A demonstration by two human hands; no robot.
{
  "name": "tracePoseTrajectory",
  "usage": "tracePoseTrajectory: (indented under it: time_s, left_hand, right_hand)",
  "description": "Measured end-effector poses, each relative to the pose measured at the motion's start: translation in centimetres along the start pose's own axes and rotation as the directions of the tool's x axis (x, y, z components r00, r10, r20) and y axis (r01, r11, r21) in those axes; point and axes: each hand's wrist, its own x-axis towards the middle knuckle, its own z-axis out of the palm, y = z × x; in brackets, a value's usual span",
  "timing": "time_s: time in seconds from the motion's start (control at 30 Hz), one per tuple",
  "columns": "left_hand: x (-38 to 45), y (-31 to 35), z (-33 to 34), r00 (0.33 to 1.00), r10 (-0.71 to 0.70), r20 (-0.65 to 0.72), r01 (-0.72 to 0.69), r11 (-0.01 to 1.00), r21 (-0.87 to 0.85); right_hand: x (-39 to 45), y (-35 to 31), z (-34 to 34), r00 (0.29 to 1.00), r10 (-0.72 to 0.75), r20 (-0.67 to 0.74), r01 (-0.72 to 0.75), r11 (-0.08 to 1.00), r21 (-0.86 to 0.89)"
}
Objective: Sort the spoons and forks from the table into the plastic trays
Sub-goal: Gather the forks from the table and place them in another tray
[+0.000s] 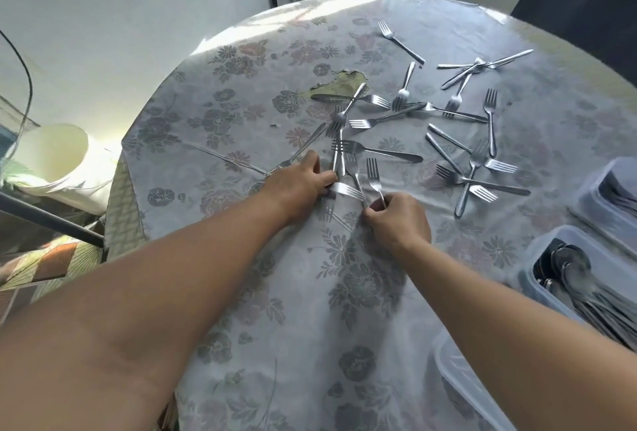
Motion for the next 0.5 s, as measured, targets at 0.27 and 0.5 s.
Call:
tracePoseTrajectory:
  time_s: [0.27,0.5]
  left_hand:
    - [-1.0,2.3,0.8,0.962,0.255,-0.097,-0.250,0.966,0.066]
    - [-1.2,3.3,0.8,0.942,0.305,-0.143,-0.293,0.951,0.097]
  right_hand:
    - [-0.4,0.5,-0.3,0.995,-0.089,-0.053,0.081,0.986,-0.146]
    - [0.6,1.4,-1.4,0.988,-0.075,0.135,0.091,0.989,-0.117]
